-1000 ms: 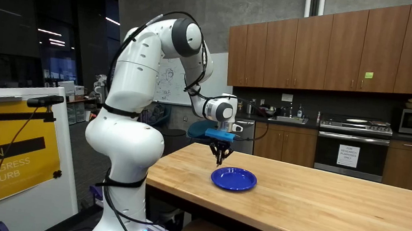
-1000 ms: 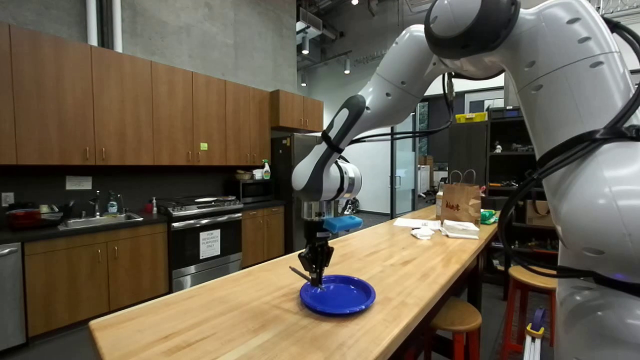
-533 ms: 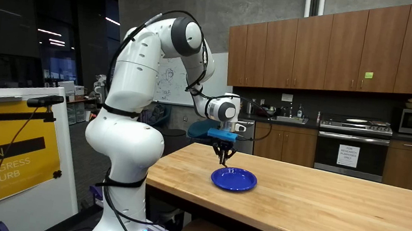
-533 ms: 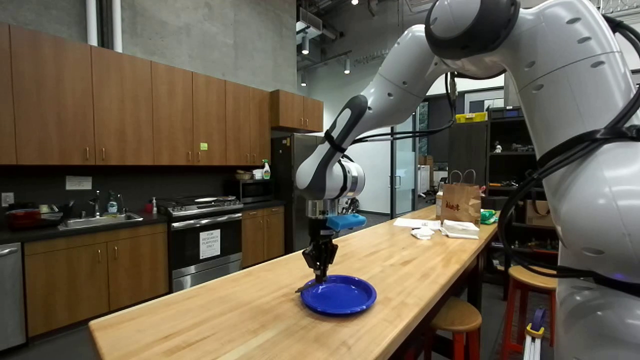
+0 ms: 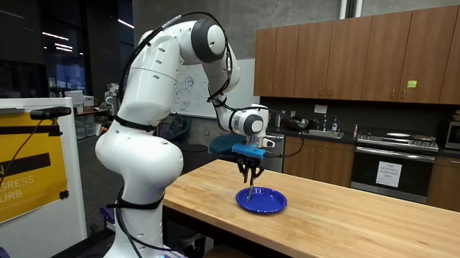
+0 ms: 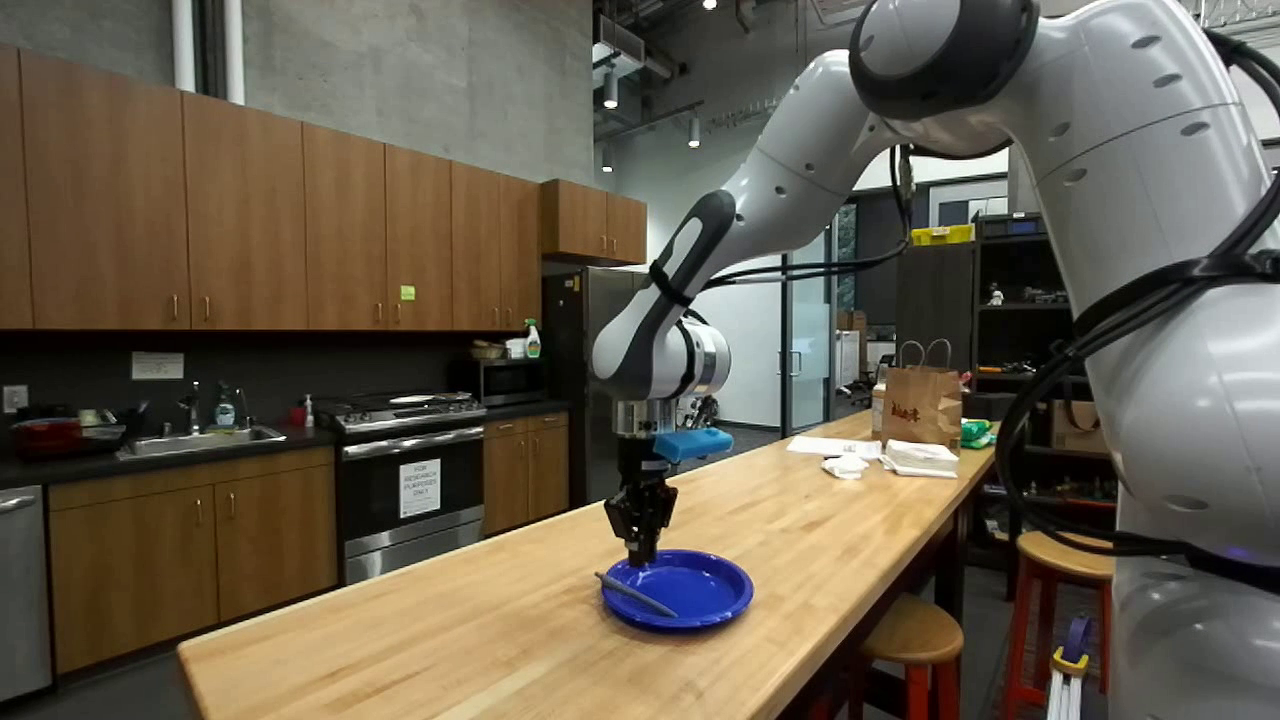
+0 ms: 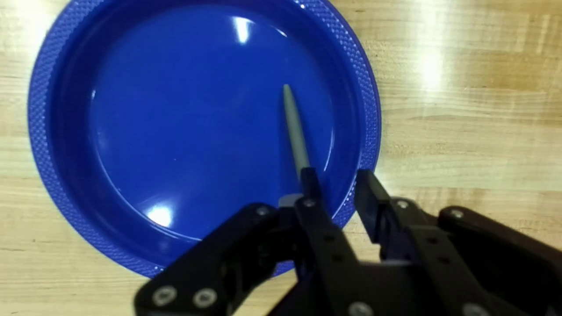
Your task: Put the pen on the plate
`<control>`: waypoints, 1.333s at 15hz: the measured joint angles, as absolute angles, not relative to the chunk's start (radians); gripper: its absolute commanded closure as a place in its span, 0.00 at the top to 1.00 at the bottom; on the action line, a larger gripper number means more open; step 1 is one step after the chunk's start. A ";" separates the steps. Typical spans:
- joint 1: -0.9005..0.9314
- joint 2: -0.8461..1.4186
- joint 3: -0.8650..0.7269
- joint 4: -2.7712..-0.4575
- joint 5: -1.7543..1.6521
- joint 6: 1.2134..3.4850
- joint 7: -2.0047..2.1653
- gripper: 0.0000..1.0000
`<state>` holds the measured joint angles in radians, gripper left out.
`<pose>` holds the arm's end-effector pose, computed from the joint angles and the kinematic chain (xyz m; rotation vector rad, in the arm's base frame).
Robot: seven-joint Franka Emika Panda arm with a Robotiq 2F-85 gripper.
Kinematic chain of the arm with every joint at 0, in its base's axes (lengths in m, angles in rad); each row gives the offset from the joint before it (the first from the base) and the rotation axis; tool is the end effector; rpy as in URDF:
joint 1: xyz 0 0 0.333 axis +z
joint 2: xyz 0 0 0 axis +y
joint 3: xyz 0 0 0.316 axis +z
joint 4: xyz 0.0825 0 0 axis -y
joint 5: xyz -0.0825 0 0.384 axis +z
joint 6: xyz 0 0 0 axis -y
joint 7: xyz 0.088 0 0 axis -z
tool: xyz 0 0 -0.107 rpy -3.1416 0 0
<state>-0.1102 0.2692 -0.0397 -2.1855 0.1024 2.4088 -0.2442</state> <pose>0.5478 -0.0821 0.2603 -3.0771 -0.0274 0.0514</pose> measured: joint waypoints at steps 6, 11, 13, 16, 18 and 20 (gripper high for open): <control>-0.094 0.286 -0.031 -2.186 0.091 2.409 -0.213 0.87; -0.036 0.332 -0.005 -2.182 0.081 2.422 -0.121 0.94; -0.051 0.330 -0.009 -2.180 0.081 2.422 -0.126 0.94; -0.065 0.330 -0.011 -2.177 0.081 2.422 -0.133 0.99; -0.065 0.330 -0.010 -2.178 0.081 2.422 -0.131 1.00; -0.065 0.330 -0.010 -2.181 0.081 2.447 -0.130 1.00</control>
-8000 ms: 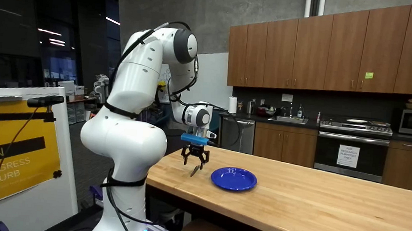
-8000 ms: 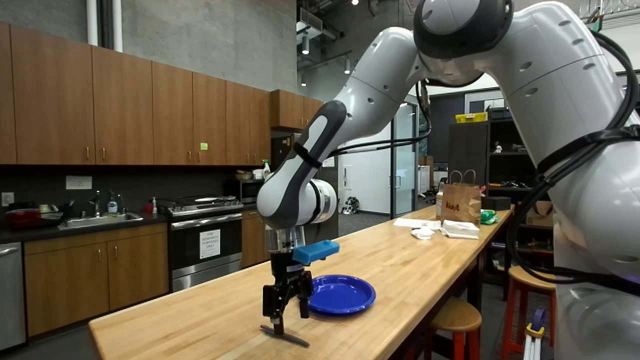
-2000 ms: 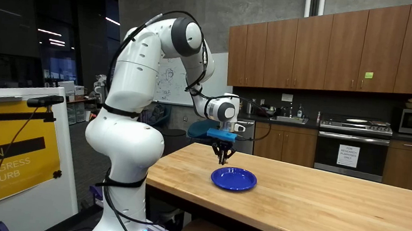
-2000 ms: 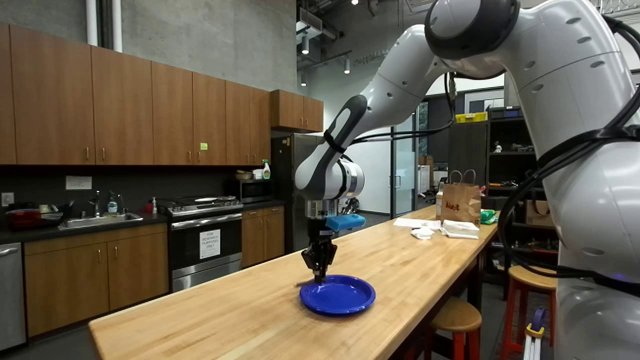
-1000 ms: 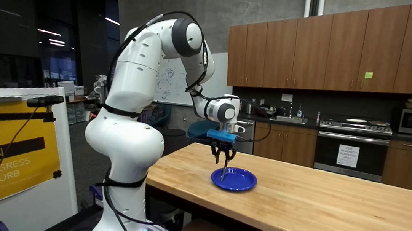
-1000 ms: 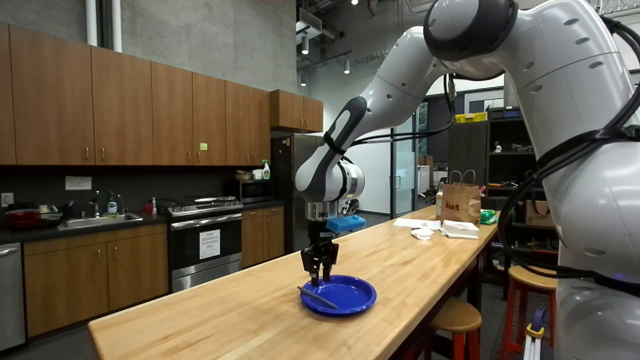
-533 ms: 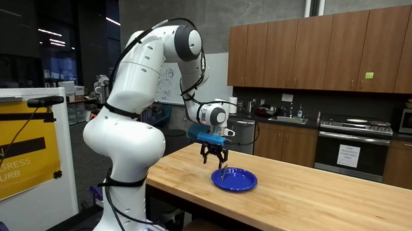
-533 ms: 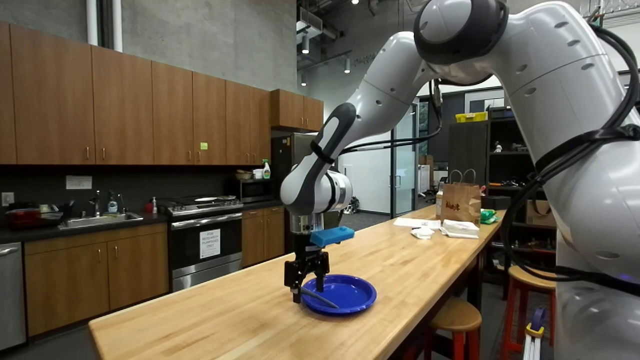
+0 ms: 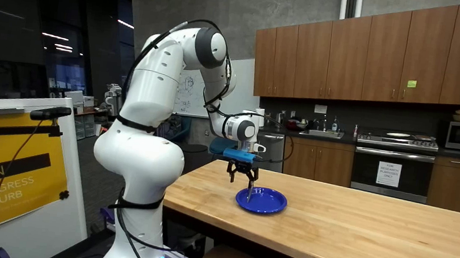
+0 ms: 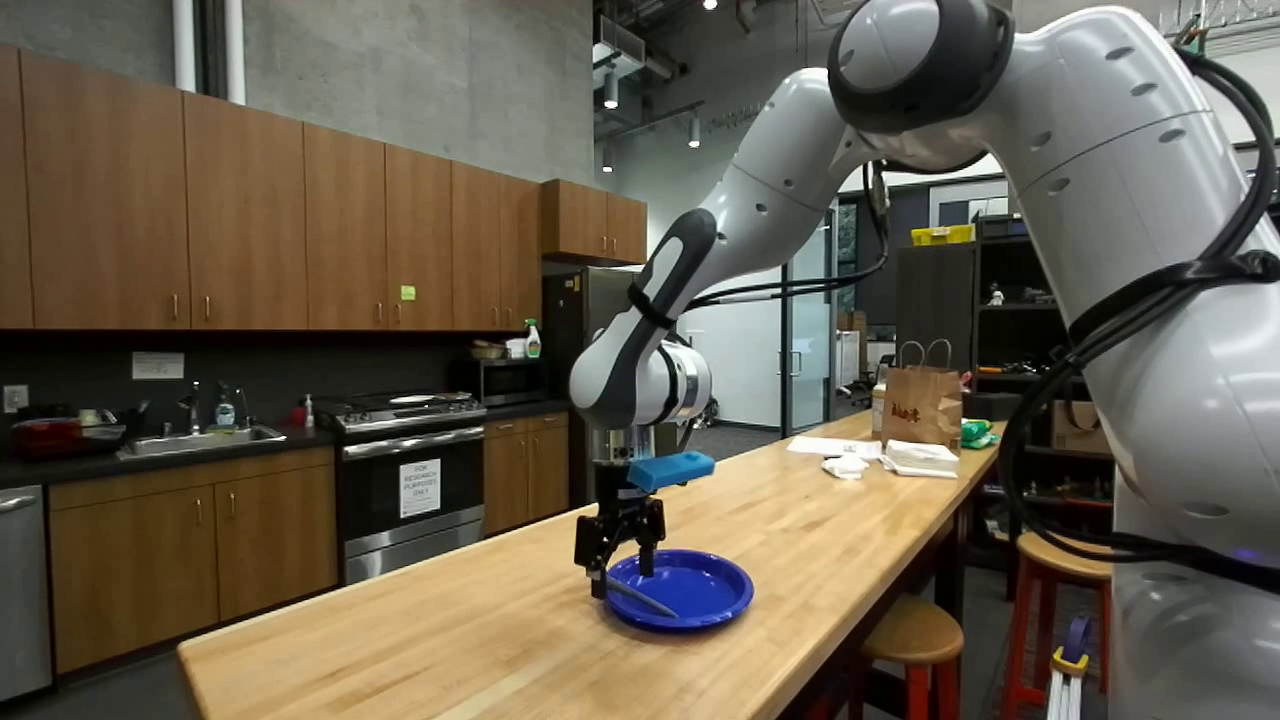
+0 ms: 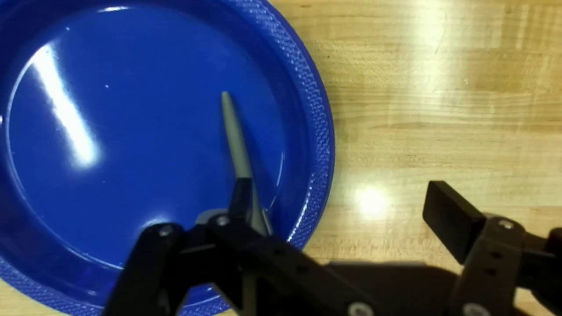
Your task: Put the pen on the plate
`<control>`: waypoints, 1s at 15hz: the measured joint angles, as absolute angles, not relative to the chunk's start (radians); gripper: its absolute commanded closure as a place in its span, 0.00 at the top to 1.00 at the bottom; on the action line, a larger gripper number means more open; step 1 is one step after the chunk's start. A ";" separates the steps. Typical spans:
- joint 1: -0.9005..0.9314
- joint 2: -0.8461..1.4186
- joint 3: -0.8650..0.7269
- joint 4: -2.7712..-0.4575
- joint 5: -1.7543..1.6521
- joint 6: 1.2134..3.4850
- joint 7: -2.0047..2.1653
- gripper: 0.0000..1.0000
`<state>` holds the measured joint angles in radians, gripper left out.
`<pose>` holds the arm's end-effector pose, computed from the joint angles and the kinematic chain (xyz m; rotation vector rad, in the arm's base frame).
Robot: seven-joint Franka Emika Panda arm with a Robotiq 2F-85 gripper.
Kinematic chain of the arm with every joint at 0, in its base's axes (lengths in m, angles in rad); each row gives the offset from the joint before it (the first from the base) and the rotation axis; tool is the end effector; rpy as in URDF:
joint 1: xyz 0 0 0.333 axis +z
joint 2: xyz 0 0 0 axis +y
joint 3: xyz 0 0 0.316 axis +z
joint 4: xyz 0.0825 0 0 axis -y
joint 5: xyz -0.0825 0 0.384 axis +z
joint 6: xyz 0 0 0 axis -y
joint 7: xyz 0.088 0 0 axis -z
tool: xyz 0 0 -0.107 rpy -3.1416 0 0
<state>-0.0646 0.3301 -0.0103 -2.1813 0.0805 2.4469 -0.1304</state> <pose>0.5528 -0.0414 0.2311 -3.0877 0.0117 0.0916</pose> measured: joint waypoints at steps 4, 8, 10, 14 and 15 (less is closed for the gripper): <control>-0.062 0.305 -0.010 -2.207 0.080 2.536 -0.127 1.00; -0.061 0.251 -0.011 -2.247 0.078 2.598 -0.127 1.00; -0.062 0.210 -0.015 -2.282 0.077 2.625 -0.127 1.00; -0.079 0.116 -0.040 -2.363 0.072 2.648 -0.161 1.00; -0.087 0.097 -0.048 -2.376 0.067 2.647 -0.176 1.00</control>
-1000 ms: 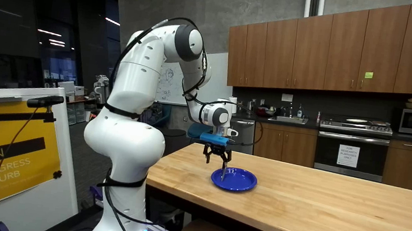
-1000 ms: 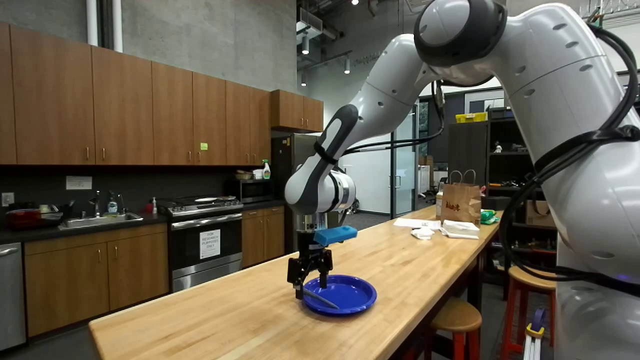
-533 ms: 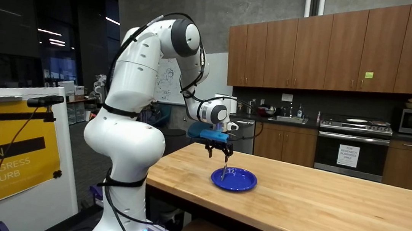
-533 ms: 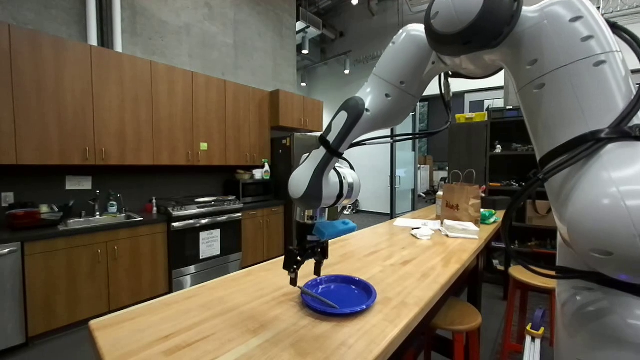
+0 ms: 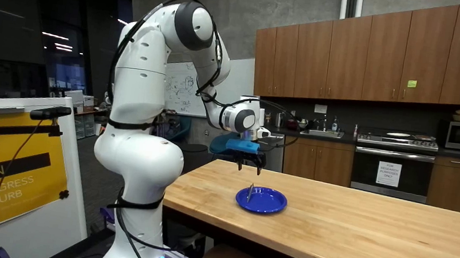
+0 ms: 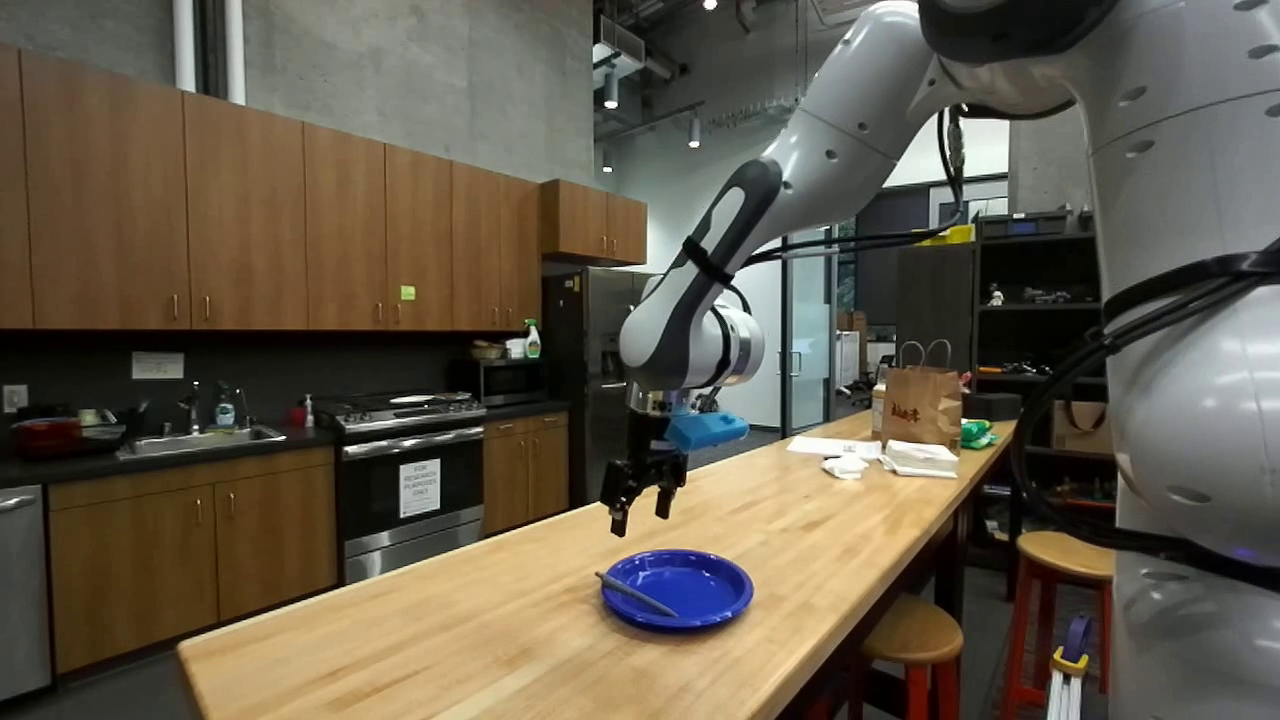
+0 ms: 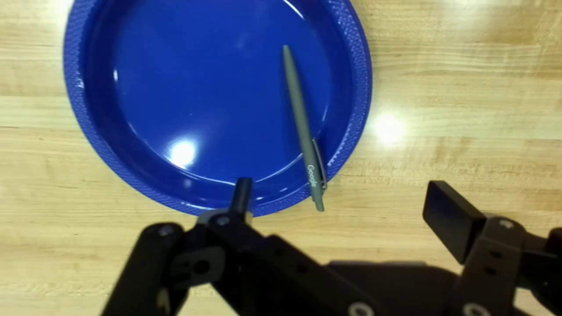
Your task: Put the pen on the plate
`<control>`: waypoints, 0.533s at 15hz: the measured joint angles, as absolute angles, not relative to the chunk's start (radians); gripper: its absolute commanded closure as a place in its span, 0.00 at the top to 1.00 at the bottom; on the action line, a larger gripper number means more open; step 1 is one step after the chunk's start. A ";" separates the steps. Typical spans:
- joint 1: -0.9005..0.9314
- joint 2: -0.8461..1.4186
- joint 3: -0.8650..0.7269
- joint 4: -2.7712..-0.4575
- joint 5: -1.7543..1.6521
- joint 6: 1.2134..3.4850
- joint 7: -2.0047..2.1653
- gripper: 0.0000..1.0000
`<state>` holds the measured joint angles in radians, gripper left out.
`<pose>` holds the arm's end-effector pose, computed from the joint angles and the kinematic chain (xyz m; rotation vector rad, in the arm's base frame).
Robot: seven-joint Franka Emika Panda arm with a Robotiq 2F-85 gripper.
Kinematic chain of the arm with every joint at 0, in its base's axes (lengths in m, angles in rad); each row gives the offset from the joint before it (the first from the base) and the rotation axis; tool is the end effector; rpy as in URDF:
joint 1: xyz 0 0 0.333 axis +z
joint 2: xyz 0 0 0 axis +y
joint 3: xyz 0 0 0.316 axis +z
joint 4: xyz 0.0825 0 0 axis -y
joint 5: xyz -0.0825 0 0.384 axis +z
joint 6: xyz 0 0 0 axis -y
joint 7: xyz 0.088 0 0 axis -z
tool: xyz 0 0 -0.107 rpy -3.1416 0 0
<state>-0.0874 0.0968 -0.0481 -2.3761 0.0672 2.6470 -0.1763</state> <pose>0.5156 -0.0721 0.2993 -3.1243 0.0233 -0.2775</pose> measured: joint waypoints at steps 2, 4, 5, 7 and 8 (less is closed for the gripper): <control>-0.099 0.074 -0.057 -2.393 0.064 2.647 -0.193 1.00; -0.100 0.071 -0.058 -2.397 0.064 2.647 -0.196 1.00; -0.098 0.071 -0.056 -2.397 0.064 2.647 -0.196 1.00; -0.097 0.071 -0.056 -2.397 0.064 2.647 -0.196 1.00; -0.098 0.071 -0.056 -2.397 0.064 2.647 -0.196 1.00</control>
